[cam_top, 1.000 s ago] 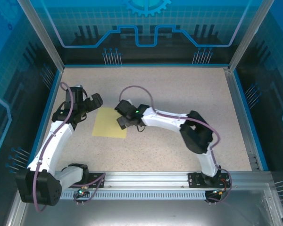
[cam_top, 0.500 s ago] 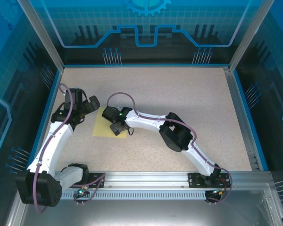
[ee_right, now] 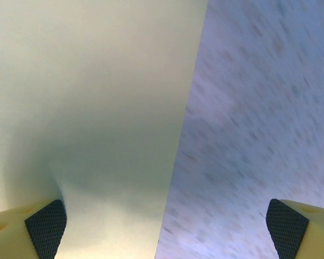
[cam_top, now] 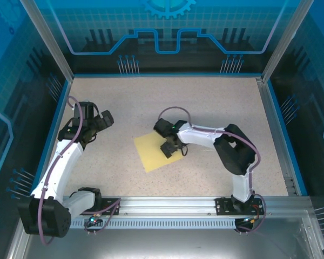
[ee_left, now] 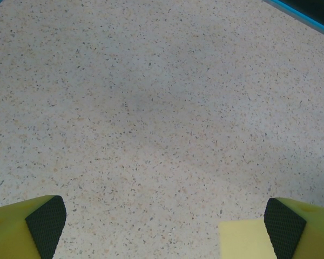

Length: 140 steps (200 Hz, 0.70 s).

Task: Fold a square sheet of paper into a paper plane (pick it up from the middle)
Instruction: Move the square sheet of paper to the center of the table.

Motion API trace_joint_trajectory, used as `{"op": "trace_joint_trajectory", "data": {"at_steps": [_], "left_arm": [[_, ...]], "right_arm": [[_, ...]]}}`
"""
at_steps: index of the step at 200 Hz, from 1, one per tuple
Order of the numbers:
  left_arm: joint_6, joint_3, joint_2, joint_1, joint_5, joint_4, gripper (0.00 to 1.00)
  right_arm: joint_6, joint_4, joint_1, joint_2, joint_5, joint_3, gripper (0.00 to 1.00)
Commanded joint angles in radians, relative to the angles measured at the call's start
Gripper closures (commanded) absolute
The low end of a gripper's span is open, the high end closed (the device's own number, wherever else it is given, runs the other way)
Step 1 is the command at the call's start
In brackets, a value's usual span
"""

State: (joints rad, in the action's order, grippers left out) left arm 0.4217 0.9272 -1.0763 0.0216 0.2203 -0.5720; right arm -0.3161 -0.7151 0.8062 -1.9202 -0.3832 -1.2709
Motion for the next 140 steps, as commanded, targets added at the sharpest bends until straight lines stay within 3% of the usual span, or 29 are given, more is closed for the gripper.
{"op": "trace_joint_trajectory", "data": {"at_steps": [1, 28, 55, 89, 140], "left_arm": [[0.027, 0.012, 0.023, -0.011, -0.027, -0.013, 0.01], [0.029, 0.012, 0.023, -0.011, -0.043, -0.009, 0.01], [0.039, 0.013, 0.021, -0.011, -0.058, 0.0, 0.02], [0.051, 0.014, 0.017, -0.011, -0.082, -0.003, 0.02], [0.046, 0.021, 0.013, -0.011, -0.083, -0.02, 0.01]], "right_arm": [[-0.043, -0.085, -0.088, 0.045, 0.069, 0.077, 0.01], [-0.082, -0.1, -0.102, 0.102, 0.109, 0.059, 0.01], [-0.168, -0.128, -0.076, 0.125, 0.151, -0.082, 0.01], [-0.198, -0.045, -0.003, 0.001, 0.328, -0.221, 0.03], [-0.206, 0.009, 0.013, -0.161, 0.44, -0.356, 0.06]]}}
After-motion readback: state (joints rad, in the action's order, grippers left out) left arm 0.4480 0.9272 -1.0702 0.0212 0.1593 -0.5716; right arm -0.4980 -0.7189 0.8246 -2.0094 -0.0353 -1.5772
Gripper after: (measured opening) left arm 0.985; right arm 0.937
